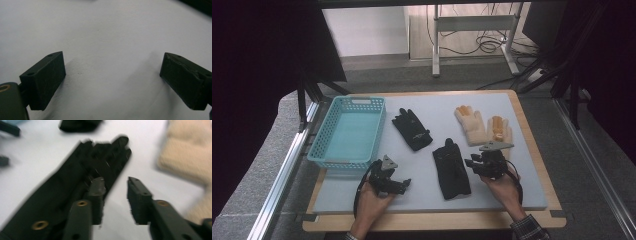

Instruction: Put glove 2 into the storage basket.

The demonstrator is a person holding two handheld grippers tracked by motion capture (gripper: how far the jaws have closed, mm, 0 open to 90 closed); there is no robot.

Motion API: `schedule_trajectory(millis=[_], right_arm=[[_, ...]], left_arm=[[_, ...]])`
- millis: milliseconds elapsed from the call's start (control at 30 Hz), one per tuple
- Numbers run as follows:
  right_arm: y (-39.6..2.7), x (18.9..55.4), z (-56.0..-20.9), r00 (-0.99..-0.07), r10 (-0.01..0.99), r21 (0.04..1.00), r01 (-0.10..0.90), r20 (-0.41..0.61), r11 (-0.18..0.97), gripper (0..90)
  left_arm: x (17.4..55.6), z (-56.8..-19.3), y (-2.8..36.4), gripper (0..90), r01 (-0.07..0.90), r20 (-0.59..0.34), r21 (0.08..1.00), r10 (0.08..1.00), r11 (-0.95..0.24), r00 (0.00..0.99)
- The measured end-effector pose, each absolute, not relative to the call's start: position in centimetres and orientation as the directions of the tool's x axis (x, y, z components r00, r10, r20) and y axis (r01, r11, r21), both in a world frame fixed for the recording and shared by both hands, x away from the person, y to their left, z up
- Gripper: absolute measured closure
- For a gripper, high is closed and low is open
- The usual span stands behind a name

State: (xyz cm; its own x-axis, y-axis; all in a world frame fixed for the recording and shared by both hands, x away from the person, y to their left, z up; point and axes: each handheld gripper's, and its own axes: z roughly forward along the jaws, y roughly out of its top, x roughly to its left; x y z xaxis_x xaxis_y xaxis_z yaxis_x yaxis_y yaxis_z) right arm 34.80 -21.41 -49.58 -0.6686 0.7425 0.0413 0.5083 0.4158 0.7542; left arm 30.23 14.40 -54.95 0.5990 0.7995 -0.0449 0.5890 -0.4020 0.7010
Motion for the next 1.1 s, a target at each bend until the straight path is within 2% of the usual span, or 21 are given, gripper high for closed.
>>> schedule_trajectory(millis=[33, 100, 400, 467, 633, 933, 1100], right_arm=[[-21.9, 34.6, -50.4, -0.676, 0.736, 0.733, 0.52, 0.04, 0.438, 72.8], [-21.7, 34.2, -51.3, -0.694, 0.719, 0.716, 0.52, 0.037, 0.466, 75.3], [-19.6, 31.8, -52.6, -0.761, 0.648, 0.712, 0.48, 0.047, 0.513, 75.8], [-19.3, 31.6, -52.4, -0.764, 0.645, 0.71, 0.453, -0.002, 0.539, 73.5], [-19.8, 32.5, -51.7, -0.749, 0.663, 0.729, 0.461, 0.013, 0.506, 68.6], [-19.5, 35.0, -50.8, -0.739, 0.673, 0.733, 0.477, 0.036, 0.485, 49.2], [-18.8, 36.0, -50.3, -0.743, 0.669, 0.742, 0.463, 0.027, 0.485, 49.7]], left_arm=[[30.2, -55.0, 14.4, 6.4, 0.589, -0.045, 0.701, 0.8, -0.402, 0.599], [30.2, -55.0, 14.4, 6.4, 0.589, -0.045, 0.701, 0.8, -0.402, 0.599], [30.2, -55.0, 14.4, 6.4, 0.588, -0.044, 0.702, 0.8, -0.401, 0.599], [30.2, -55.0, 14.4, 6.4, 0.588, -0.044, 0.702, 0.8, -0.401, 0.599], [30.2, -55.0, 14.4, 6.4, 0.589, -0.044, 0.701, 0.8, -0.402, 0.599], [30.2, -55.0, 14.4, 6.4, 0.589, -0.044, 0.701, 0.799, -0.402, 0.599], [30.2, -55.0, 14.4, 6.4, 0.589, -0.047, 0.703, 0.801, -0.397, 0.597]])
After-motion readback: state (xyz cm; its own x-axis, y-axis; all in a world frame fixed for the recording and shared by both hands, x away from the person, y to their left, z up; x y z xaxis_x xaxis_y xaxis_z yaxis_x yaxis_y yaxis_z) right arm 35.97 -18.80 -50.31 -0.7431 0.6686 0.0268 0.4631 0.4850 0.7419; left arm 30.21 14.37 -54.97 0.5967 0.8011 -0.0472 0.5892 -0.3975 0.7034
